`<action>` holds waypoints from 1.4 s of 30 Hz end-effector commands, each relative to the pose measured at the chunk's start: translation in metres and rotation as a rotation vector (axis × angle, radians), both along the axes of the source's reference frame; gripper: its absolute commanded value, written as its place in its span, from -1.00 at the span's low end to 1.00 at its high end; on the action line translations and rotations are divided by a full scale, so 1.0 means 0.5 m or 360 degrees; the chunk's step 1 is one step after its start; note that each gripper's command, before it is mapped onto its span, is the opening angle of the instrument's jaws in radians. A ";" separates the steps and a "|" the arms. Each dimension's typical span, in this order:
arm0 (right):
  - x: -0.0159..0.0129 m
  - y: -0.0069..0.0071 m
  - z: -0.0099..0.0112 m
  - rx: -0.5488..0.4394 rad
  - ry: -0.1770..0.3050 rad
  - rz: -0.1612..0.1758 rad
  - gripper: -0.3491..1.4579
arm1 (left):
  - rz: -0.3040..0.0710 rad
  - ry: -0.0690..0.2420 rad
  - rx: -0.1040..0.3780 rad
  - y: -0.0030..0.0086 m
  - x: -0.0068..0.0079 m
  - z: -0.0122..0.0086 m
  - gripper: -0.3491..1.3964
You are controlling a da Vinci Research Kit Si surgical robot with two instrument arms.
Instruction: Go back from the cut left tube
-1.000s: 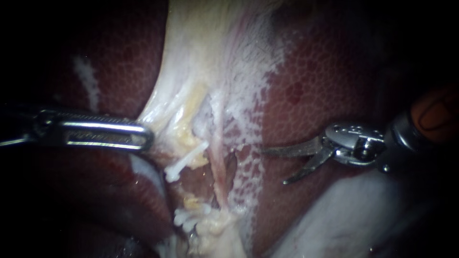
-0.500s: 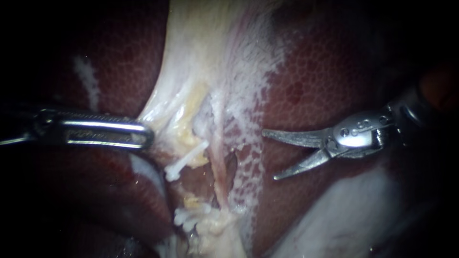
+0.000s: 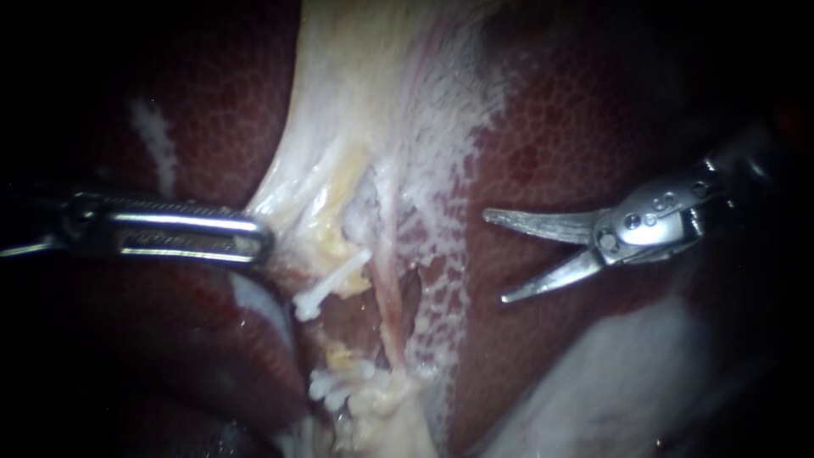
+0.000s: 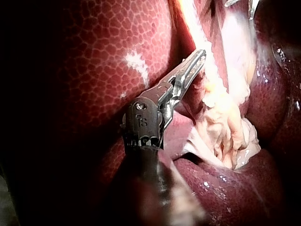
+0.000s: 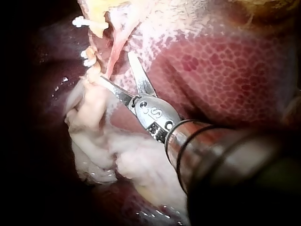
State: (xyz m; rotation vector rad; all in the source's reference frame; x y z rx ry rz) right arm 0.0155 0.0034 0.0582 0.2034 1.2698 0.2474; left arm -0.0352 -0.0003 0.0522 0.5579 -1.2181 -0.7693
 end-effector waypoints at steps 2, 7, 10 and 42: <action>0.0000 0.0000 0.0001 0.0000 0.0000 0.0001 0.97 | 0.0000 0.0000 0.0000 0.0002 0.0001 0.0003 -1.00; -0.0004 -0.0001 0.0002 -0.0001 -0.0001 0.0002 0.97 | -0.0004 0.0004 -0.0001 0.0006 0.0002 0.0013 -1.00; -0.0006 -0.0002 0.0004 -0.0002 -0.0001 0.0002 0.97 | -0.0005 0.0005 -0.0005 0.0004 0.0001 0.0024 -1.00; -0.0013 -0.0006 0.0008 -0.0013 -0.0004 0.0002 0.97 | 0.0021 -0.0012 -0.0024 -0.0032 -0.0099 0.0151 -1.00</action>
